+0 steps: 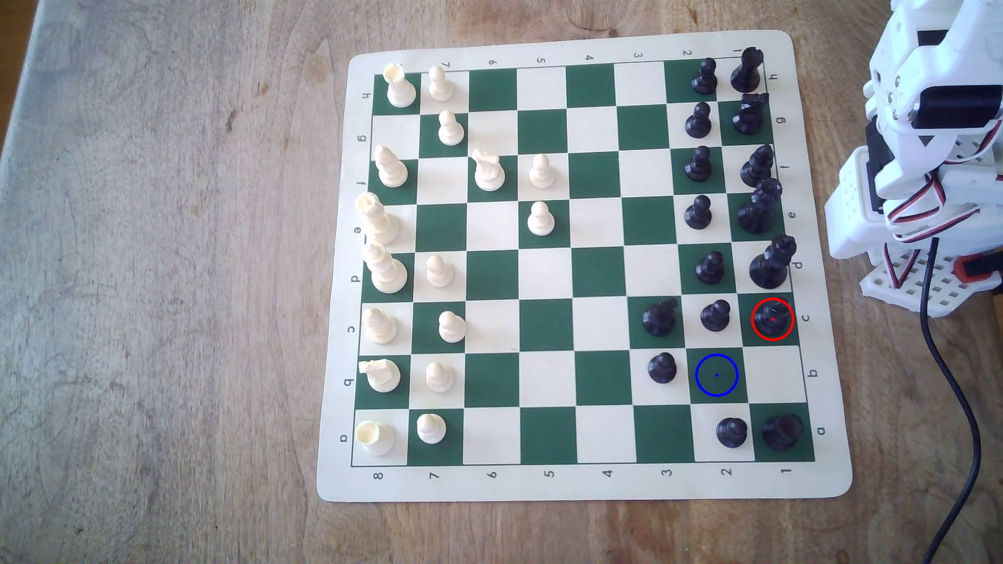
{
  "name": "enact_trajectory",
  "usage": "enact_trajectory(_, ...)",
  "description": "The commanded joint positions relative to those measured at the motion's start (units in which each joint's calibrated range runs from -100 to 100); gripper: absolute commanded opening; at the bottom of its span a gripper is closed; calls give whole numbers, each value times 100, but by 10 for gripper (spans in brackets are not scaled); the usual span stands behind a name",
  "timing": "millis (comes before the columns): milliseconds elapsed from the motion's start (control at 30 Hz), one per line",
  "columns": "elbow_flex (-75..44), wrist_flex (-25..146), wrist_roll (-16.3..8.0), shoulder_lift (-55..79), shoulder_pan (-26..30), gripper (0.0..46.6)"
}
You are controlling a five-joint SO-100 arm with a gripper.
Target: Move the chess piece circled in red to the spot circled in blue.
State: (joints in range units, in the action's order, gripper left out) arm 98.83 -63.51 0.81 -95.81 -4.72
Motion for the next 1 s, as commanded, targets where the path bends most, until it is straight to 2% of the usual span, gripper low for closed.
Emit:
enact_trajectory(0, -1261, -275, 20, -3, 54, 2)
enact_trajectory(167, -1197, -62, 20, -3, 38, 2)
enact_trajectory(333, -1687, 1150, 20, -3, 38, 2)
enact_trajectory(500, -2838, 4319, -10, 6, -244, 2)
enact_trajectory(633, -3192, 5007, -15, 6, -384, 2)
enact_trajectory(667, -3563, 5736, -20, 14, -486, 2)
enact_trajectory(833, -4796, 8111, -20, 14, -1292, 2)
enact_trajectory(967, -5413, 9782, -88, 6, -1300, 2)
